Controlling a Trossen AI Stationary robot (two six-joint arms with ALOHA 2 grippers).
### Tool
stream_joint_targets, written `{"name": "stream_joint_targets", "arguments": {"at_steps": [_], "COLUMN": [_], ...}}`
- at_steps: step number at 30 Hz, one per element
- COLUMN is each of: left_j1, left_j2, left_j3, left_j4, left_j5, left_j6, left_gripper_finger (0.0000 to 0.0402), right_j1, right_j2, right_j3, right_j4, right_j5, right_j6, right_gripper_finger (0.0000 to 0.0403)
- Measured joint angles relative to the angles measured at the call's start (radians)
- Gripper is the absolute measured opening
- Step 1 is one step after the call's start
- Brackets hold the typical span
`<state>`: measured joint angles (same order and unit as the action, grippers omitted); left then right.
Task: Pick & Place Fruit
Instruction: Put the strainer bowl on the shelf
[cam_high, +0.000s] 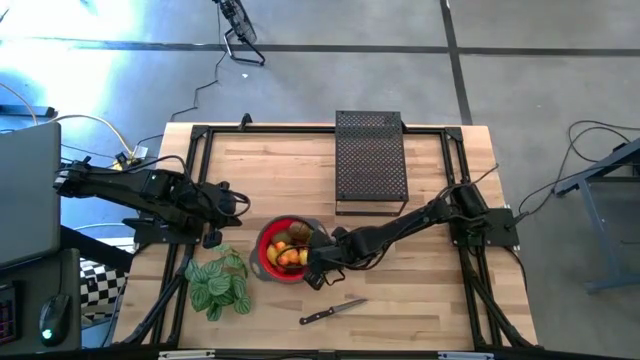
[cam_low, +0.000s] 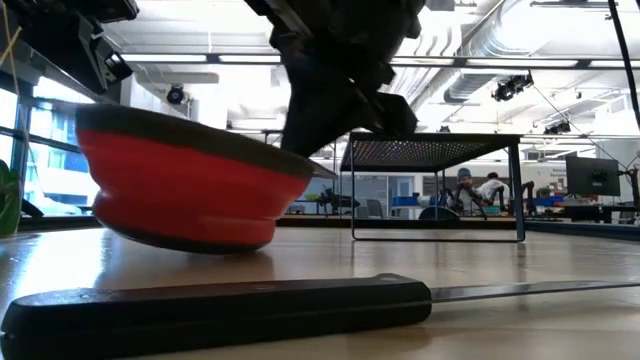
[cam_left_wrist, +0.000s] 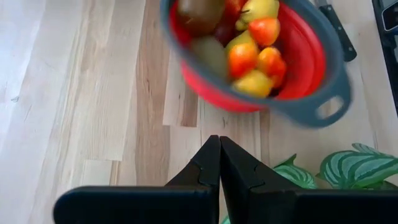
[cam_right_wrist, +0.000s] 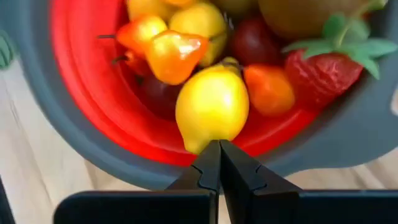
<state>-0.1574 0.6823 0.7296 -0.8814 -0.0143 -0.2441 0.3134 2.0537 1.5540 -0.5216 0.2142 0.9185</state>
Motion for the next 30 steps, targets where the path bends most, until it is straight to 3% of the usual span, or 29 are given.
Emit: {"name": "stream_joint_targets", "arguments": {"at_steps": [8,16,22,30], "left_j1": [0.000,0.000,0.000,0.000], "left_j2": [0.000,0.000,0.000,0.001], "left_j3": [0.000,0.000,0.000,0.000], "left_j4": [0.000,-0.001,-0.001,-0.004], "left_j5": [-0.008,-0.058,-0.058,-0.058], "left_j6": [-0.007,-0.027,-0.027,-0.027], "left_gripper_finger": [0.0000,0.0000,0.0000,0.0000], "right_j1": [0.001,0.001,0.014,0.063], "right_j2": [-0.015,-0.087,-0.159,-0.167], "right_j3": [-0.002,-0.001,-0.001,-0.001], "right_j4": [-0.057,-0.023,-0.037,-0.119], "right_j5": [-0.063,0.051,0.085,0.047], "right_j6": [-0.023,-0.056,0.130,0.391], "right_gripper_finger": [0.0003,0.0003,0.0003,0.0003]}}
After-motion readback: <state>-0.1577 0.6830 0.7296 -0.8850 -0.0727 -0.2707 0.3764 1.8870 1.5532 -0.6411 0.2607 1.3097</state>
